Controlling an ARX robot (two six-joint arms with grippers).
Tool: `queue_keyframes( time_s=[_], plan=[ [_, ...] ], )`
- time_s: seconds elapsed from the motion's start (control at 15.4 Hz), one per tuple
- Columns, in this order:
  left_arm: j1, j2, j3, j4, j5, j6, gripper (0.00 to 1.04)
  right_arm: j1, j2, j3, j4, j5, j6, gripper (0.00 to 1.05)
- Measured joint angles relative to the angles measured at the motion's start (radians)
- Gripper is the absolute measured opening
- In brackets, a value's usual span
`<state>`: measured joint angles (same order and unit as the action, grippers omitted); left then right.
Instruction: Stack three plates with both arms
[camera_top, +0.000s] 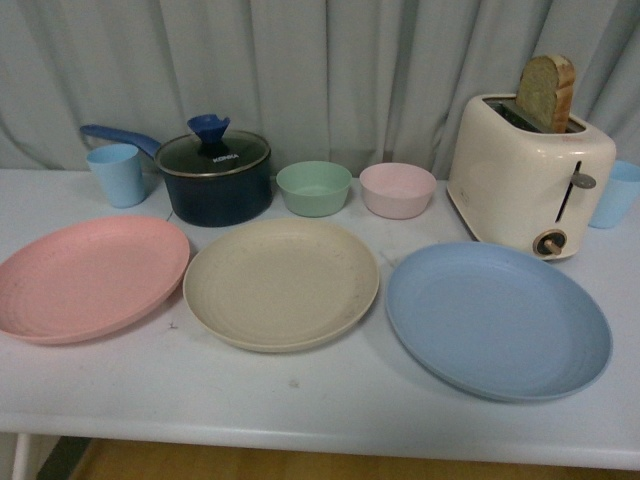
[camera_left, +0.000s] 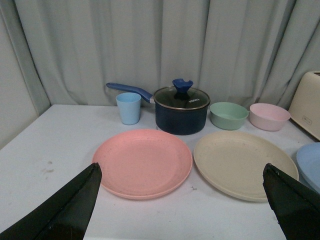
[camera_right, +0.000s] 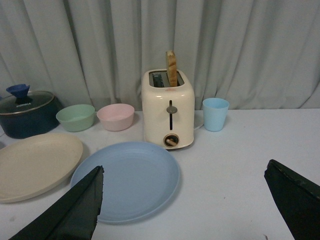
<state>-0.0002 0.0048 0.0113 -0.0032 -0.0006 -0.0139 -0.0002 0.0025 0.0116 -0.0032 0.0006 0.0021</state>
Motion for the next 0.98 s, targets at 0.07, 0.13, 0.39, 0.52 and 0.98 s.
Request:
queue_keyframes(
  time_s=[0.07, 0.13, 0.39, 0.52, 0.98],
  plan=[
    [0.000, 0.000, 0.000, 0.000, 0.000, 0.000, 0.98, 0.000, 0.000, 0.000, 0.000, 0.000, 0.000, 0.98],
    [0.000, 0.000, 0.000, 0.000, 0.000, 0.000, 0.98, 0.000, 0.000, 0.000, 0.000, 0.000, 0.000, 0.98],
    [0.000, 0.000, 0.000, 0.000, 0.000, 0.000, 0.98, 0.000, 0.000, 0.000, 0.000, 0.000, 0.000, 0.98],
    [0.000, 0.000, 0.000, 0.000, 0.000, 0.000, 0.98, 0.000, 0.000, 0.000, 0.000, 0.000, 0.000, 0.98],
    [0.000, 0.000, 0.000, 0.000, 0.000, 0.000, 0.98, 0.000, 0.000, 0.000, 0.000, 0.000, 0.000, 0.98]
  ],
)
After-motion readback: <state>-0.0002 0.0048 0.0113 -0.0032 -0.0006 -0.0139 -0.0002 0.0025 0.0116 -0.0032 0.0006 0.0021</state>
